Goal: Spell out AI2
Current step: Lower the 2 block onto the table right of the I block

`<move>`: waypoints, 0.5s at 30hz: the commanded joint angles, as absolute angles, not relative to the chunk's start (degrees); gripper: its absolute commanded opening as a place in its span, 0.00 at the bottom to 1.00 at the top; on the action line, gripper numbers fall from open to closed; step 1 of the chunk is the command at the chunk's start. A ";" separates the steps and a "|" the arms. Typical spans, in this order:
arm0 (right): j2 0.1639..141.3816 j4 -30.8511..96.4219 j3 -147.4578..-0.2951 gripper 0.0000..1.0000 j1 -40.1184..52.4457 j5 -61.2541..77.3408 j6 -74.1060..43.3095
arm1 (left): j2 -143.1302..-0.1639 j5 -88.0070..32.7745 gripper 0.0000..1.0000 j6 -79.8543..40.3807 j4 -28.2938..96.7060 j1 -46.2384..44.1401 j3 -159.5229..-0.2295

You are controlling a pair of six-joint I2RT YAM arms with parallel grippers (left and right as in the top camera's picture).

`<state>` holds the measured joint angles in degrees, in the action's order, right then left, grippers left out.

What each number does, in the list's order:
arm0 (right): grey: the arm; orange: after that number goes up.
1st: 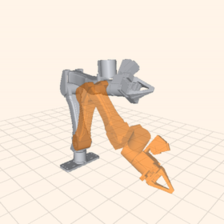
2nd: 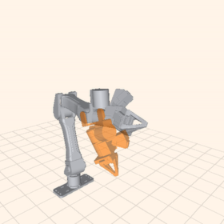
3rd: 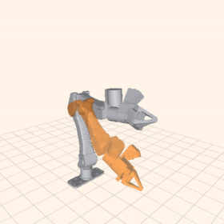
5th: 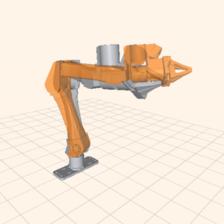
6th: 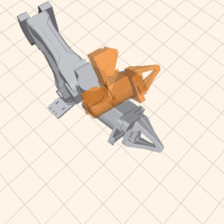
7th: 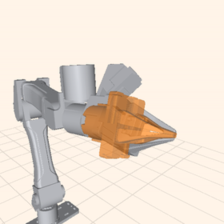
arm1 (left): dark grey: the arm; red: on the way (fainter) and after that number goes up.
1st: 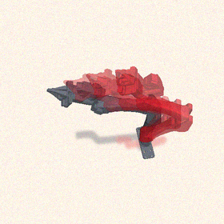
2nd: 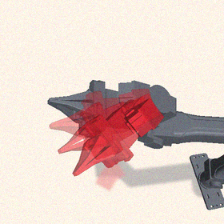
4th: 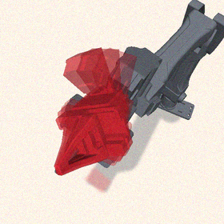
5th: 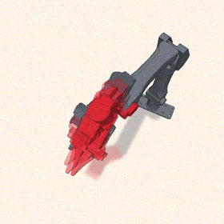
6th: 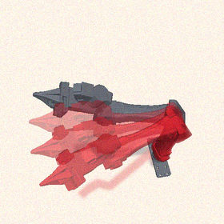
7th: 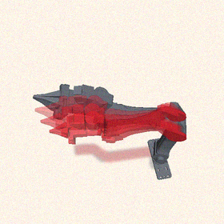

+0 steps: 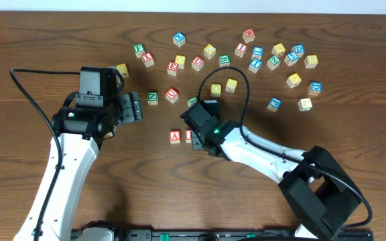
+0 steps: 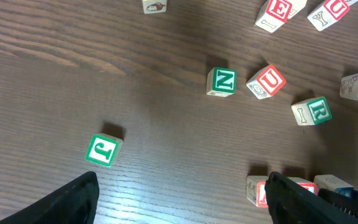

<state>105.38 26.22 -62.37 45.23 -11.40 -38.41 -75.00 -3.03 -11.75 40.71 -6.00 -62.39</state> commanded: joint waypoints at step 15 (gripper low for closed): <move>106.54 29.91 -63.68 0.01 42.44 -8.19 -39.79 | -75.22 -2.35 0.84 -10.98 40.91 -5.69 -63.33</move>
<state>105.38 28.67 -63.11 43.44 -9.23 -38.63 -75.00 -3.01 -11.75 40.71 -6.00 -62.39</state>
